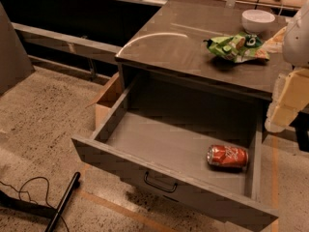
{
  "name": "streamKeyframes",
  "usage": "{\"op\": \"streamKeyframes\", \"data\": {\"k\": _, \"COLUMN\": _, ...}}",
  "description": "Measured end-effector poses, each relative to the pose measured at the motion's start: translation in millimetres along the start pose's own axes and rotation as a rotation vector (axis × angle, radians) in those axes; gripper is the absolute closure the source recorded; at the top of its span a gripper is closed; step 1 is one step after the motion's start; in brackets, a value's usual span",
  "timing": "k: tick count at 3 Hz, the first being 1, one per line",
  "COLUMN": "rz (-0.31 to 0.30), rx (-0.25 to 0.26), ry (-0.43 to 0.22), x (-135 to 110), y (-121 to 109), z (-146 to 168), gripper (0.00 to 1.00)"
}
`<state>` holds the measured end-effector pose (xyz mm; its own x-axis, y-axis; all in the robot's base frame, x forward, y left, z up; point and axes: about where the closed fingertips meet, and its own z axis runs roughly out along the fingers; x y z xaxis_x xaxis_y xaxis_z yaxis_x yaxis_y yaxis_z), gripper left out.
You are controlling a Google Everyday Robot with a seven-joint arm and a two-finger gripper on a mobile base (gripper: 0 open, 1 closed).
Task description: Pick coke can from top drawer and place on counter
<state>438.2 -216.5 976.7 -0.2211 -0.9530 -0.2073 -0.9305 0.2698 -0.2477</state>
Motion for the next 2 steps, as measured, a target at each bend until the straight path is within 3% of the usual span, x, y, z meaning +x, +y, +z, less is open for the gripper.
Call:
{"op": "streamKeyframes", "data": {"k": 1, "rz": 0.0, "rx": 0.0, "ry": 0.0, "x": 0.0, "y": 0.0, "z": 0.0, "gripper": 0.0}}
{"op": "streamKeyframes", "data": {"k": 2, "rz": 0.005, "rx": 0.014, "ry": -0.055, "x": -0.4, "y": 1.9, "z": 7.2, "gripper": 0.0}}
